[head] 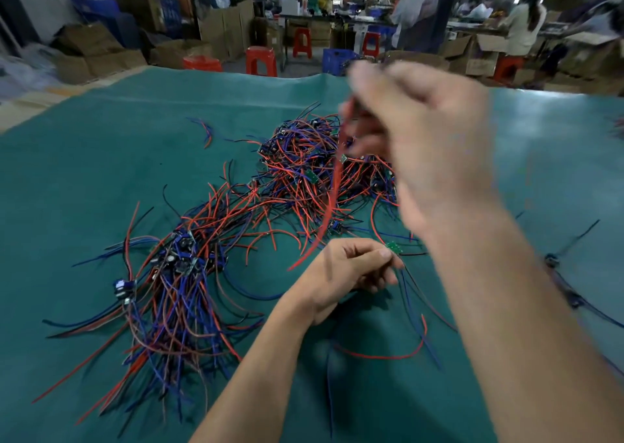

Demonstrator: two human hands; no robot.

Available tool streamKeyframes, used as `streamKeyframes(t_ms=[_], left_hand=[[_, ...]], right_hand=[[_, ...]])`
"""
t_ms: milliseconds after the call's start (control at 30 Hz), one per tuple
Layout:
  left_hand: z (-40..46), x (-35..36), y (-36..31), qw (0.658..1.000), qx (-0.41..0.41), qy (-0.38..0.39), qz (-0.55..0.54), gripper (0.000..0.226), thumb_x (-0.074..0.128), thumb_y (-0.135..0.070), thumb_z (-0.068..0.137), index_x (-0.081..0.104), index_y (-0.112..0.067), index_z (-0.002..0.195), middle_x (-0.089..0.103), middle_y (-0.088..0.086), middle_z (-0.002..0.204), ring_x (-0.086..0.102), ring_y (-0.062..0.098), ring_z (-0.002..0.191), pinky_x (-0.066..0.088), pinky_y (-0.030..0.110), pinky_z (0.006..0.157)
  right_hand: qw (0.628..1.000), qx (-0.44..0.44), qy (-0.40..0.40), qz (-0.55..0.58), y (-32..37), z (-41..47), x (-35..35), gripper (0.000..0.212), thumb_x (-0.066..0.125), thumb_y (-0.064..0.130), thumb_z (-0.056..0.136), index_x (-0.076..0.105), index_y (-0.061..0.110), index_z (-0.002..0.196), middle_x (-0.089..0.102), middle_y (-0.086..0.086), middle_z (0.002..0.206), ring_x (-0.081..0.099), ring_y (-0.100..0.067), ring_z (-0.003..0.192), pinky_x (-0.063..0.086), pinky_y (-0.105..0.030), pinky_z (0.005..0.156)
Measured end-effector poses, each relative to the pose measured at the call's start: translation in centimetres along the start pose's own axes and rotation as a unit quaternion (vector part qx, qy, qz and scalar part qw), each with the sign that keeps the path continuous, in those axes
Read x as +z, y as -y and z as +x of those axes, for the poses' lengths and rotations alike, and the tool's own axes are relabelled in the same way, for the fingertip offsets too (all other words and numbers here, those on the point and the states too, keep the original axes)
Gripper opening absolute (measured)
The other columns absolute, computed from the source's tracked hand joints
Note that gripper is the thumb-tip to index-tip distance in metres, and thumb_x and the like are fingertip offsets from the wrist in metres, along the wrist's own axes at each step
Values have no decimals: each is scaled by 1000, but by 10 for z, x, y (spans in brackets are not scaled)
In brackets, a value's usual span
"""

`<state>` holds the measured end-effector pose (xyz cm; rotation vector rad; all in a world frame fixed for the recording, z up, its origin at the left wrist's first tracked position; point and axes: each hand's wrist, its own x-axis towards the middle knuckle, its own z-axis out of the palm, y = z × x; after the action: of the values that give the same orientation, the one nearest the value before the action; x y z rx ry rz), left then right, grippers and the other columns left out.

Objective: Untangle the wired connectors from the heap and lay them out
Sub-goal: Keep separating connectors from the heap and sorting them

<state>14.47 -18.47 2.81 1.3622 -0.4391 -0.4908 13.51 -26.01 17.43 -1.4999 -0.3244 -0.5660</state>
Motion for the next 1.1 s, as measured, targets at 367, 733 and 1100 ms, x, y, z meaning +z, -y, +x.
streamKeyframes(t_ms=[367,733,1100], left_hand=[[3,-2,-1,992,-21,-89,-83,22,49,6,96,64,-6,86,64,11,82,57,17,70,53,22,62],[7,-3,-2,986,-47,-124,-101,17,48,1,99,62,-2,90,65,9,71,57,9,56,51,17,55],[2,-2,-3,989,-5,-57,-139,25,67,-29,85,68,-10,102,74,14,93,70,19,73,55,23,67]], right_hand=[[879,81,152,-445,-85,29,42,25,69,46,86,74,24,95,76,-5,98,70,-28,96,55,-36,91],[835,218,106,-494,-147,-3,-72,20,85,27,74,67,32,70,74,0,83,70,-20,84,56,-31,81],[976,181,-89,-76,-102,-17,-84,14,77,2,85,74,13,76,68,1,59,62,-9,48,50,-21,46]])
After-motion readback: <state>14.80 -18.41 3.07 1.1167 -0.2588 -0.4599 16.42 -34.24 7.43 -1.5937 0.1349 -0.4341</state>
